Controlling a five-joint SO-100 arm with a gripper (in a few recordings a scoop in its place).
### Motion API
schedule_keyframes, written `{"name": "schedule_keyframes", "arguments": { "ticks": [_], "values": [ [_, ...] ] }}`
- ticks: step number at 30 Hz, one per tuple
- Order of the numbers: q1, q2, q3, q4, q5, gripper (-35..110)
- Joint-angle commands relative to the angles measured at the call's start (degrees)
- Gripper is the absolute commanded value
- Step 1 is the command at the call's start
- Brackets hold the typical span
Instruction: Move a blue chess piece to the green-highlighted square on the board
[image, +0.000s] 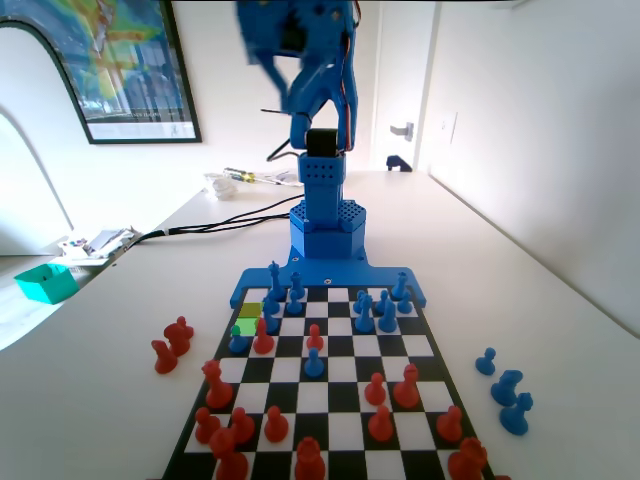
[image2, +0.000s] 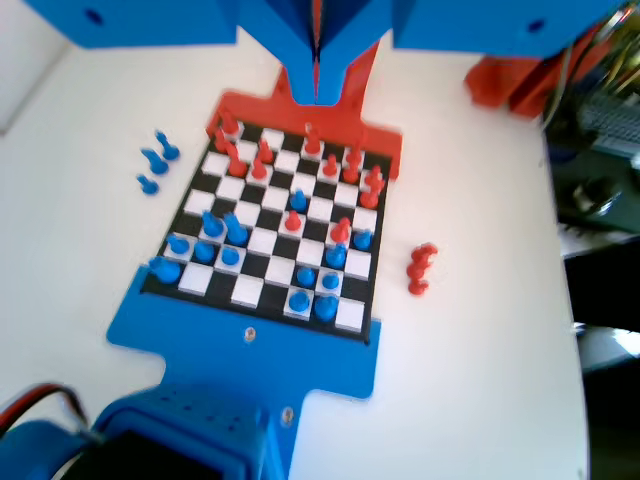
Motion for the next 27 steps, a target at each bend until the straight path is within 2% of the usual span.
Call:
{"name": "schedule_keyframes", "arguments": {
  "ticks": [1, 11, 19, 27],
  "values": [
    [-1.1, 9.8, 3.2, 1.1, 1.3, 1],
    [-6.2, 26.0, 15.8, -0.7, 6.2, 1],
    [-8.4, 36.7, 25.8, -8.2, 9.6, 1],
    [-8.9, 42.1, 28.7, -13.7, 10.9, 1]
  ]
}}
